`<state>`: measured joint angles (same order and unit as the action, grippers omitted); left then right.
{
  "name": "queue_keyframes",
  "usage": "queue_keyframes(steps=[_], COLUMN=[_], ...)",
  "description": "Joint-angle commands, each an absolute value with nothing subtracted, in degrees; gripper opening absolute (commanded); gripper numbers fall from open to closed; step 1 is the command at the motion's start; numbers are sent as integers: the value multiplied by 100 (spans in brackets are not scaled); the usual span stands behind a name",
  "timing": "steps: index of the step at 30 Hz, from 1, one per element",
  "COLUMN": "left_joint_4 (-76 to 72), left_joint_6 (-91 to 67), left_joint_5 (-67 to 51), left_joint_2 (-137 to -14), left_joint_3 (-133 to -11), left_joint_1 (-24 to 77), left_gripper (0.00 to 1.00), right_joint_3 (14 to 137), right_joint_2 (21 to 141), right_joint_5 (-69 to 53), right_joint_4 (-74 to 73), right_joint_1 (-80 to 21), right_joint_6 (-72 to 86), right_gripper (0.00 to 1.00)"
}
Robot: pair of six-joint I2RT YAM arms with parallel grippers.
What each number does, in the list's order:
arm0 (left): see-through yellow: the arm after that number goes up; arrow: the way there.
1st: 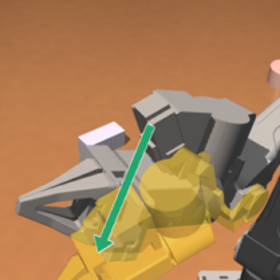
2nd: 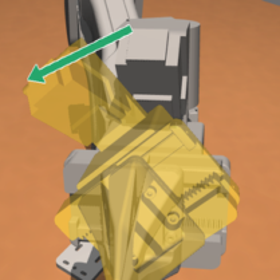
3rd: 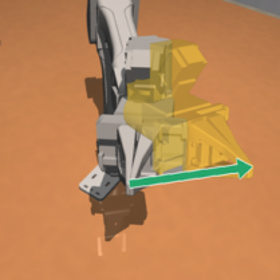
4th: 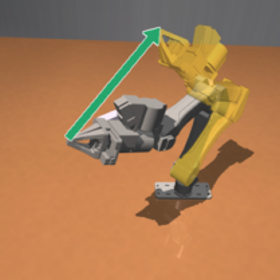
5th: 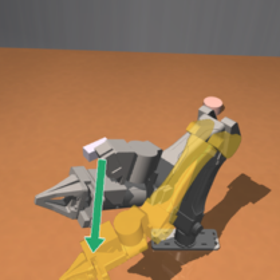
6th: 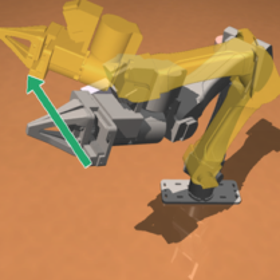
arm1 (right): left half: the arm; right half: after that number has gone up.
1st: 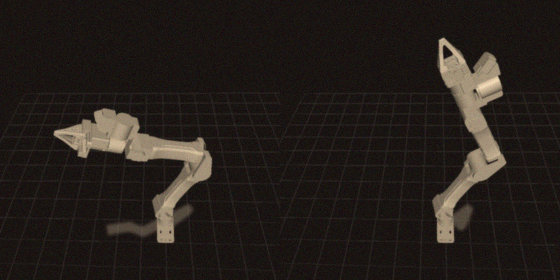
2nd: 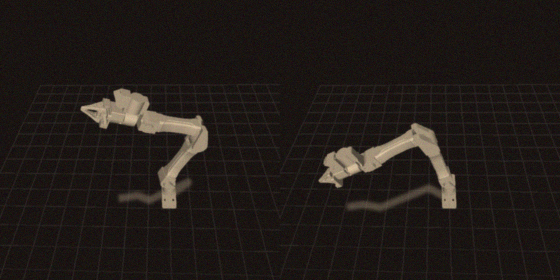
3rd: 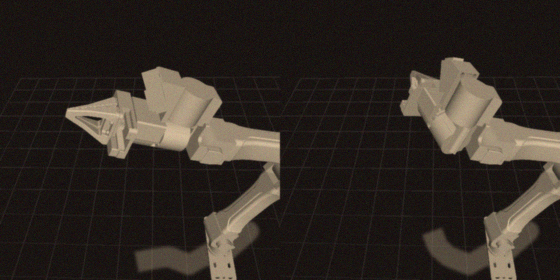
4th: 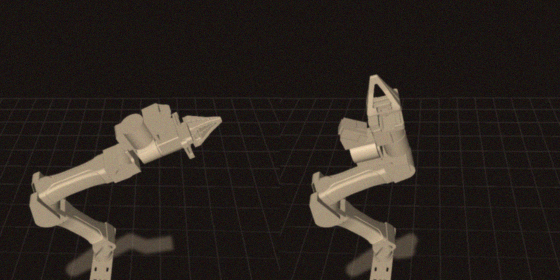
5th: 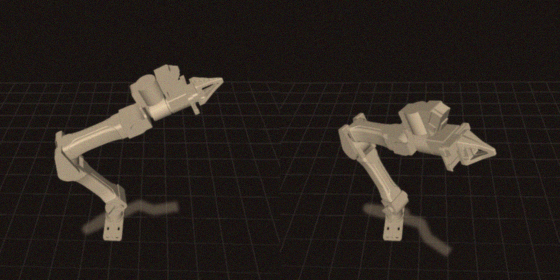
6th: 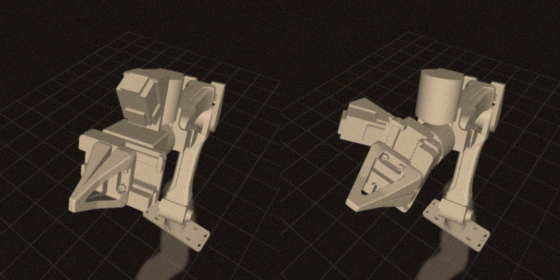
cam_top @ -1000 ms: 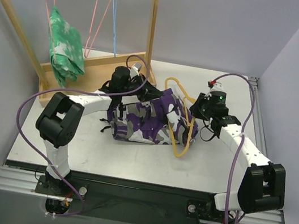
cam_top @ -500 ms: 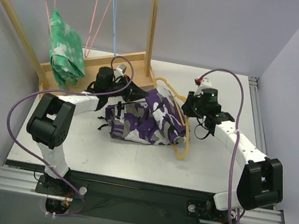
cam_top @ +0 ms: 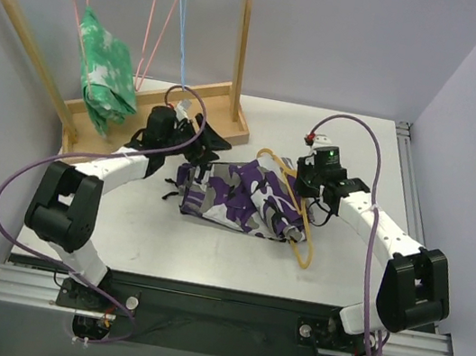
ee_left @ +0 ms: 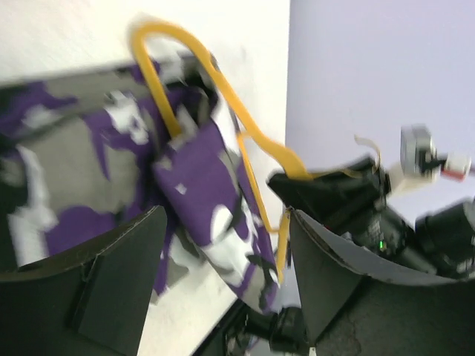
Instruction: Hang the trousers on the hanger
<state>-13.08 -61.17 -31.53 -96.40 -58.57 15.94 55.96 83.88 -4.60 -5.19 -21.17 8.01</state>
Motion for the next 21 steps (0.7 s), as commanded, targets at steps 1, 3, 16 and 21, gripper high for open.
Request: queue_keyframes(steps=[1, 3, 16, 21], left_joint_4=[-1476, -1539, -281, -631], left_joint_6=[-6168, -6328, -6205, -6476], left_joint_5=[-3067, -3015, -2944, -3198], left_joint_2=[-9290, -9334, -10370, -10950], left_joint_3=[-5511, -5493, -6520, -6794], left_joint_1=[2371, 2809, 3823, 3973], left_gripper=[79, 81, 91, 98], right_joint_3=[5739, 5748, 5529, 5379], right_joint_2=[8551, 8534, 8429, 8332], right_joint_5=[-26, -26, -299, -360], right_joint_4=[-1072, -1072, -809, -756], right_joint_1=[-2180, -2197, -2188, -2180], right_joint_6=[835, 887, 1265, 1283], right_gripper=[0, 0, 0, 0])
